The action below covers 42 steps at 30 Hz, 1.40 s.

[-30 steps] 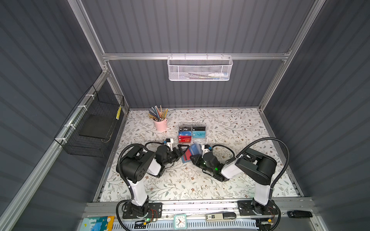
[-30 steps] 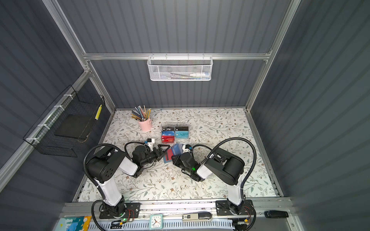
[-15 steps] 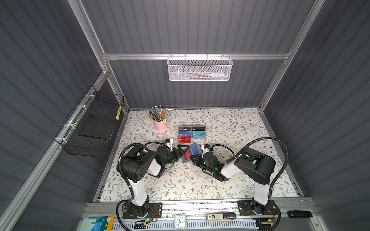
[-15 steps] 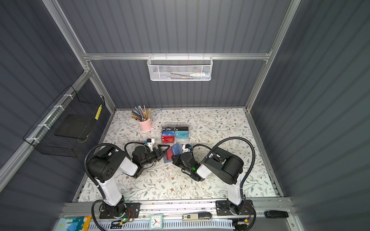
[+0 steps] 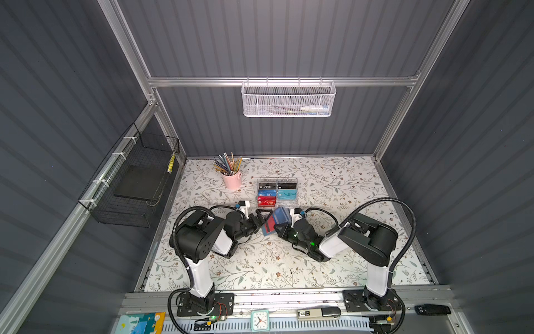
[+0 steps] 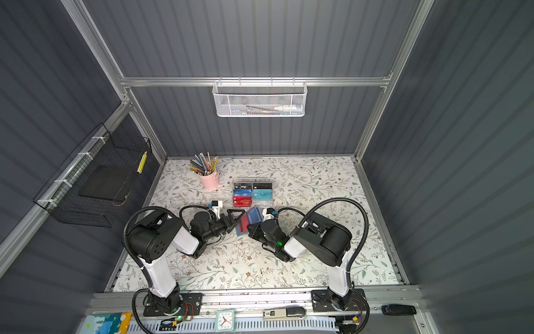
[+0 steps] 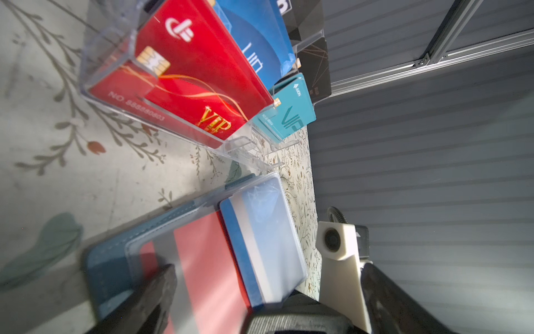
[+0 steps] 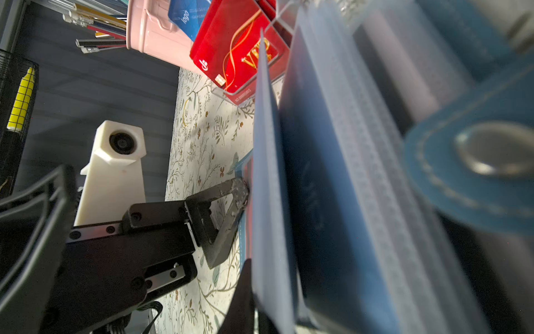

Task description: Take the credit cards out of the card holder

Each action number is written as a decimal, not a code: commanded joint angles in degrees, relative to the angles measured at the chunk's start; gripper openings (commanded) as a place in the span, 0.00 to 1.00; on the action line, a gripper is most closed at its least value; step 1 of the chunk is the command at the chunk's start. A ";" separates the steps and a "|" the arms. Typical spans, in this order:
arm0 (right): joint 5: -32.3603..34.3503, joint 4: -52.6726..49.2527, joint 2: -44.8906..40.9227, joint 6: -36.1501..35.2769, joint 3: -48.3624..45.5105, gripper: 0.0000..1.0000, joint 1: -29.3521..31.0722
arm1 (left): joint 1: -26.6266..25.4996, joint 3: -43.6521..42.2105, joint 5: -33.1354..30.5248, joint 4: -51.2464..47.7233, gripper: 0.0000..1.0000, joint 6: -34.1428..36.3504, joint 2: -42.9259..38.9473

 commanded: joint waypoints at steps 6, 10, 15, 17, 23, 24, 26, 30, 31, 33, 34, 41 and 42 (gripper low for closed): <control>0.38 0.48 -1.11 -3.80 1.08 0.16 -0.20 | -0.28 -2.31 0.95 -9.79 1.00 -0.38 1.64; -0.17 0.03 -1.46 -4.90 1.51 0.20 -0.77 | -0.28 -2.56 0.96 -9.81 1.00 -0.26 1.60; -1.32 0.29 -0.98 -5.60 2.33 0.24 -1.41 | -0.28 -2.97 0.91 -9.63 1.00 -0.12 1.52; -1.71 1.23 -0.66 -5.68 2.34 0.25 -1.65 | -0.28 -2.97 0.83 -9.94 1.00 0.05 1.55; -2.09 1.92 -0.78 -5.58 2.54 0.27 -2.38 | -0.28 -3.02 0.86 -10.17 1.00 0.33 1.67; -2.08 2.31 -0.66 -5.49 2.44 0.27 -2.48 | -0.27 -3.06 0.84 -10.17 1.00 0.35 1.68; -2.18 3.46 -0.39 -4.94 2.19 0.26 -2.73 | -0.28 -3.06 0.82 -10.00 1.00 0.22 1.86; -2.51 6.06 0.34 -4.18 1.57 0.20 -3.09 | -0.28 -3.21 0.83 -9.90 1.00 0.20 1.94; -2.69 6.31 0.50 -3.97 1.60 0.17 -3.19 | -0.28 -3.17 0.89 -9.90 1.00 0.24 2.00; -2.92 6.61 0.70 -3.77 1.57 0.12 -3.28 | -0.28 -3.21 0.82 -9.91 1.00 0.33 2.11; -2.93 6.95 0.83 -3.62 1.56 0.12 -3.36 | -0.28 -3.18 0.82 -9.90 1.00 0.22 2.23; -2.88 8.76 1.00 -2.94 0.13 0.09 -4.13 | -0.23 -3.32 0.72 -10.38 1.00 0.69 2.22; -3.02 8.74 0.92 -3.03 0.04 0.09 -4.28 | -0.24 -3.33 0.75 -10.44 1.00 0.68 2.28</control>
